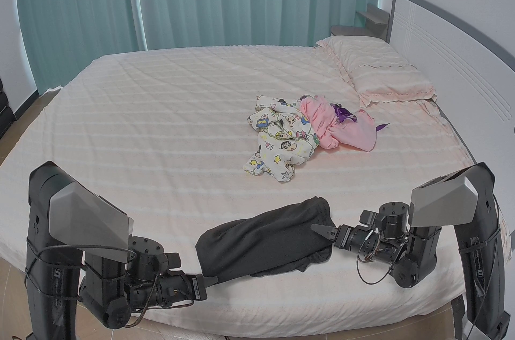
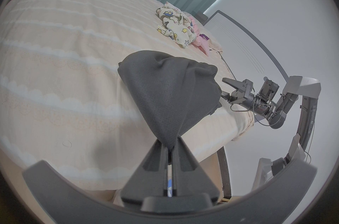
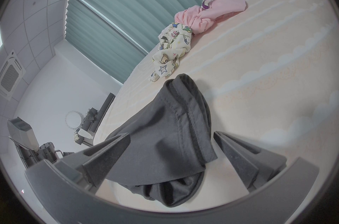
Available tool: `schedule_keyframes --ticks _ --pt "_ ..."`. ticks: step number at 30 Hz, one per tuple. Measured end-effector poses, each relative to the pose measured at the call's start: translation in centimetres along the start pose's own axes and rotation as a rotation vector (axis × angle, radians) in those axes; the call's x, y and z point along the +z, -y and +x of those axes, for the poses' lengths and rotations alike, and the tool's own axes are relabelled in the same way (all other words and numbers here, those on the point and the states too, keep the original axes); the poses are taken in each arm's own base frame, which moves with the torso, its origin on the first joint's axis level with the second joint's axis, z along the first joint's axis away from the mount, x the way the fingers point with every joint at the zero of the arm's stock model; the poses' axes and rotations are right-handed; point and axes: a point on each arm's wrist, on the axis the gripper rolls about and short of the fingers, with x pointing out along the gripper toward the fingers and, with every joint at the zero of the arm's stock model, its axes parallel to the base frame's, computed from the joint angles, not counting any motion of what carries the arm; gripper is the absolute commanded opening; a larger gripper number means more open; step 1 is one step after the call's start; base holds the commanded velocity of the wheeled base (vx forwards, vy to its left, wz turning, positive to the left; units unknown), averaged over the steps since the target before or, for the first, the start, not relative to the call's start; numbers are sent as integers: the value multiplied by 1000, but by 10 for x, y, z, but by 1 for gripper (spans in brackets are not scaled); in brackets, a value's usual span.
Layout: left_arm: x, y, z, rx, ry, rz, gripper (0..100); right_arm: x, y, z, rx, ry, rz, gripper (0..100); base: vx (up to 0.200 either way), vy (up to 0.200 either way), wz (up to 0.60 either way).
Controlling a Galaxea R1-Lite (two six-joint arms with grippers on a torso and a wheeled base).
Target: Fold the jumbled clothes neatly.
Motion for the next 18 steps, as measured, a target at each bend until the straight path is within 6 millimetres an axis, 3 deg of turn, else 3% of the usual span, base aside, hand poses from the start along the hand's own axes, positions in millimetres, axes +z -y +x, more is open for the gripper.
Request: schedule_keyframes --ticks 1,10,18 --pt "0 1 -1 -1 2 0 0 0 0 1 0 3 1 0 0 0 0" --pt "2 2 -4 -3 10 0 0 -6 1 -7 -23 -24 14 0 0 0 0" --pt "2 0 -5 2 8 -5 0 -15 -4 -39 -72 -97 37 0 0 0 0"
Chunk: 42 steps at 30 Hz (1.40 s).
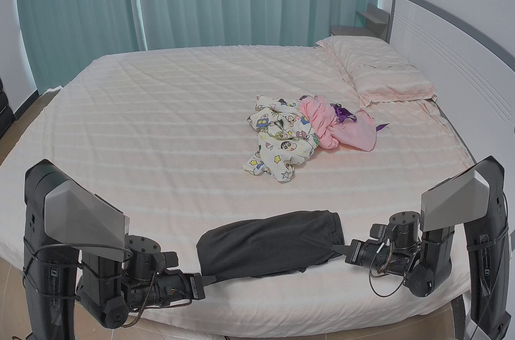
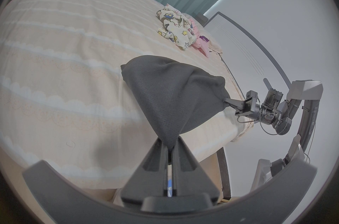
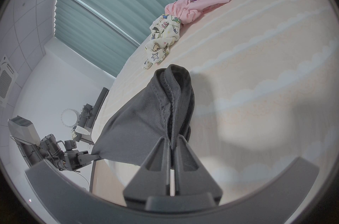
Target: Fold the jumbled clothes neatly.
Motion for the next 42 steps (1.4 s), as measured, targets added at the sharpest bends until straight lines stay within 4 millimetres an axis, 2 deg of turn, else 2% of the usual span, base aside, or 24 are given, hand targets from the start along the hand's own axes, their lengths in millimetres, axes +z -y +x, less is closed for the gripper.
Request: schedule_keyframes --ticks 7,16,17,24,25,34,39,42 --pt "-5 -4 0 17 -23 -2 0 -8 -3 -15 -26 -52 -51 0 0 0 0" --pt "-15 -6 -5 38 -70 33 0 -19 0 -21 -61 -127 -104 0 0 0 0" --pt "-16 -6 -6 41 -75 34 100 -20 0 -21 -63 -130 -107 0 0 0 0" --pt "-20 -8 -9 50 -94 44 100 -26 1 -24 -72 -160 -152 0 0 0 0" --pt "-20 -8 -9 51 -96 45 100 -26 1 -25 -72 -162 -157 100 0 0 0" --pt "-15 -10 -12 59 -75 35 100 -24 2 -26 -76 -145 -174 100 0 0 0" --pt "1 -13 -17 56 3 -5 100 -7 3 -30 -67 -74 -162 100 0 0 0" --pt "14 -13 -13 43 67 -68 100 7 2 -28 -53 -16 -140 100 0 0 0"
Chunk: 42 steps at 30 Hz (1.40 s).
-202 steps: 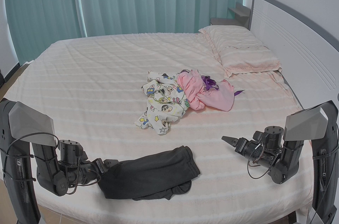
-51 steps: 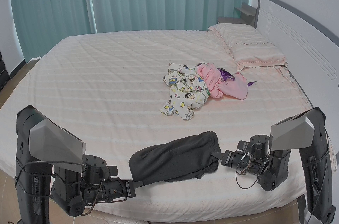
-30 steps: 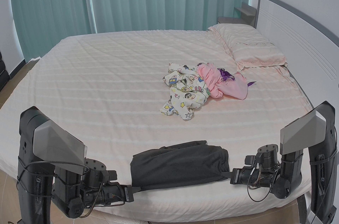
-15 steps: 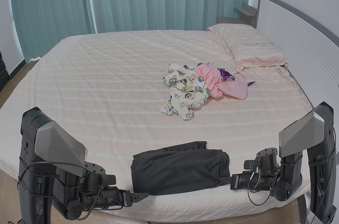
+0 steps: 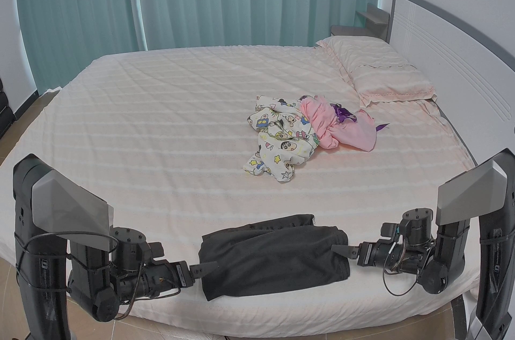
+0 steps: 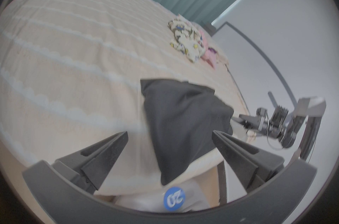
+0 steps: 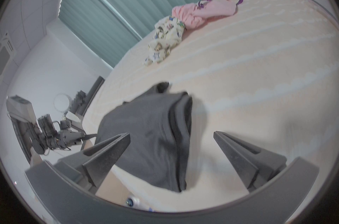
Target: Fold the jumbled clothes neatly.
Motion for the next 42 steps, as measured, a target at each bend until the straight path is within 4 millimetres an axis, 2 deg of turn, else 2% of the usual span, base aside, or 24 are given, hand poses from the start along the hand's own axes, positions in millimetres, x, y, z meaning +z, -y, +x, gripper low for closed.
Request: schedule_keyframes --ticks 3,10,16,22,23,30,42 --pt "13 2 8 -7 66 -39 100 18 -1 8 21 67 44 100 0 0 0" --pt "25 2 33 55 112 -73 100 46 0 36 29 102 114 100 0 0 0" --pt "30 1 56 87 117 -79 100 58 0 55 36 118 130 100 0 0 0" --pt "34 -1 74 137 108 -86 100 58 3 70 30 95 138 100 0 0 0" --pt "35 -2 76 146 102 -87 0 57 3 72 30 91 138 100 0 0 0" --pt "43 0 86 151 113 -128 0 58 4 83 45 81 145 100 0 0 0" --pt "47 4 85 130 136 -189 0 71 0 101 49 -4 166 100 0 0 0"
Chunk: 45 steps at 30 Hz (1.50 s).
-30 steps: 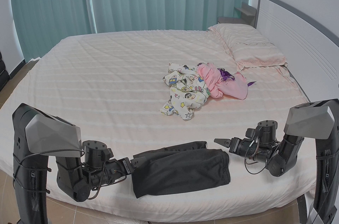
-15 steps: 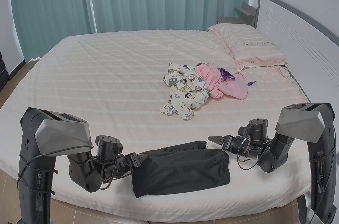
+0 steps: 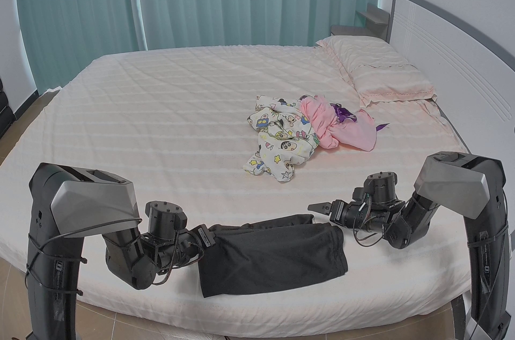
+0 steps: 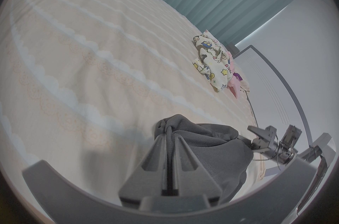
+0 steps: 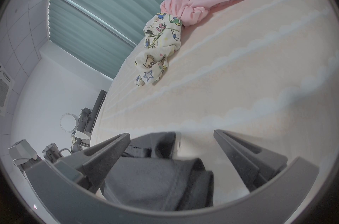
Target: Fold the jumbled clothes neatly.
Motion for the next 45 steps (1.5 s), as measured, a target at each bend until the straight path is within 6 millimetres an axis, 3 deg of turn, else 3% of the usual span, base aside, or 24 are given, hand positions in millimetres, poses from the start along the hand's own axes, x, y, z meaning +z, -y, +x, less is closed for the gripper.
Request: schedule_keyframes --ticks 9,33,34,45 --pt "-2 3 -3 -6 -6 1 0 31 -5 9 -15 12 -4 100 0 0 0" --pt "-2 4 -6 -7 -7 2 0 6 -21 29 -34 -157 -175 100 0 0 0" --pt "-2 4 -6 -7 -7 2 0 6 -21 29 -34 -160 -176 0 0 0 0" --pt "-1 5 -6 -10 -3 2 0 7 -23 30 -37 -170 -168 0 0 0 0"
